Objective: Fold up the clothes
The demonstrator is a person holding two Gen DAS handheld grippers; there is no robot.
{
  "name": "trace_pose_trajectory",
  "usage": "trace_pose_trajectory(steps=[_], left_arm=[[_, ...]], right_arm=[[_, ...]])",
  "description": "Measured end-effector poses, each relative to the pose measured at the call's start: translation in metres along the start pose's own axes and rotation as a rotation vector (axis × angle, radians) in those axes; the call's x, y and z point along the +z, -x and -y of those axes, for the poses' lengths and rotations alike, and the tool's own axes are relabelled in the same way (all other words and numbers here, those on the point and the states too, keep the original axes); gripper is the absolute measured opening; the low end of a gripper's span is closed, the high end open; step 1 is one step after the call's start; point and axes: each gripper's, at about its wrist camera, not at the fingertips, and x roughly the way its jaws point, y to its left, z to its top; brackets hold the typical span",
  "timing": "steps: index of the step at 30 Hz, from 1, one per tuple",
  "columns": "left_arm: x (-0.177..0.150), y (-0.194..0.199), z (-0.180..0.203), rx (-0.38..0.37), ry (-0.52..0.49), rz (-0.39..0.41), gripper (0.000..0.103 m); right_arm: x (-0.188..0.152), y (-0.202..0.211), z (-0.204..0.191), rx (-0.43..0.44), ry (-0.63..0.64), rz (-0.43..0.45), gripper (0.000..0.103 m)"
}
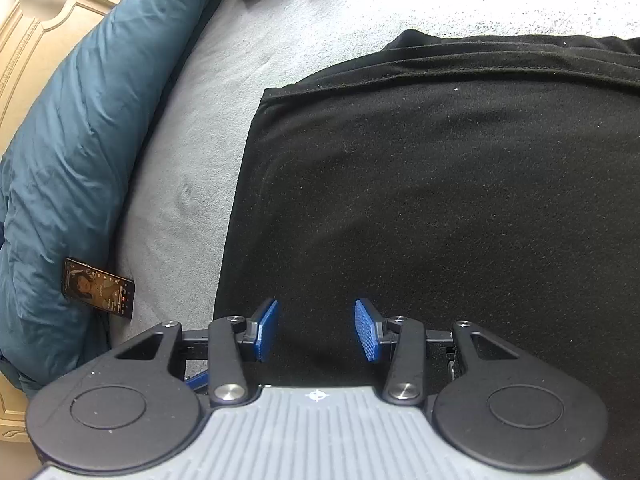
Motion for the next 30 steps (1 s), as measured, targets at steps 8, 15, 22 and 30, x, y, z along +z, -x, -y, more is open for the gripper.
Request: trace_pose_trajectory(steps=[8, 15, 22, 30], left_arm=[[0.006, 0.018, 0.031, -0.157, -0.102, 0.125, 0.006], [-0.001, 0.004, 0.064, -0.185, -0.243, 0.093, 0.006], [-0.006, -0.001, 0.069, -0.184, -0.277, 0.073, 0.006], [-0.016, -0.003, 0.075, -0.146, -0.340, 0.054, 0.025]], right_arm=[[0.001, -0.001, -0.006, 0.041, 0.004, -0.009, 0.045], [0.004, -0.002, -0.024, 0.113, 0.065, -0.023, 0.047], [0.001, -0.024, -0.054, 0.025, 0.237, -0.105, 0.048], [-0.001, -0.039, -0.048, 0.031, 0.222, -0.154, 0.022]])
